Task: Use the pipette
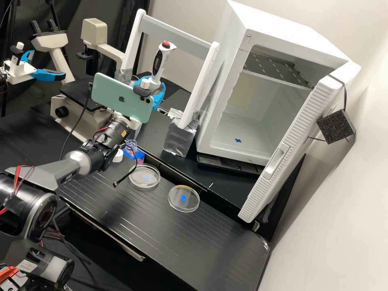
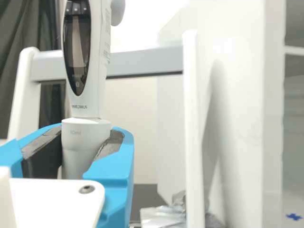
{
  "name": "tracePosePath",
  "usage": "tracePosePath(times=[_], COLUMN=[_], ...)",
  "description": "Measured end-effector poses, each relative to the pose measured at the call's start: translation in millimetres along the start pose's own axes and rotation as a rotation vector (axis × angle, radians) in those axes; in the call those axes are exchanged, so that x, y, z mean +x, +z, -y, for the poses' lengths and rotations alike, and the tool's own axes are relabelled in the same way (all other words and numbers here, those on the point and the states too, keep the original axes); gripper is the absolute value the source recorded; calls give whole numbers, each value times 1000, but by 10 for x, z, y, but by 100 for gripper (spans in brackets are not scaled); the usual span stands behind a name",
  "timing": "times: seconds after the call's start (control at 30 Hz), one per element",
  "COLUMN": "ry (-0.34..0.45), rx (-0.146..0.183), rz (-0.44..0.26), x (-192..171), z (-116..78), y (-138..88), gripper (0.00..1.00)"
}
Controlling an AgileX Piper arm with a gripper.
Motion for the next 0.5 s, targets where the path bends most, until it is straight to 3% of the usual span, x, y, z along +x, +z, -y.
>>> tracePosePath(times=[0.17, 0.5], ry=[-12, -36], rx=[8, -38], rz=[-23, -25], x=[-23, 22], z=[82, 277], y=[-11, 58], gripper=[0, 0])
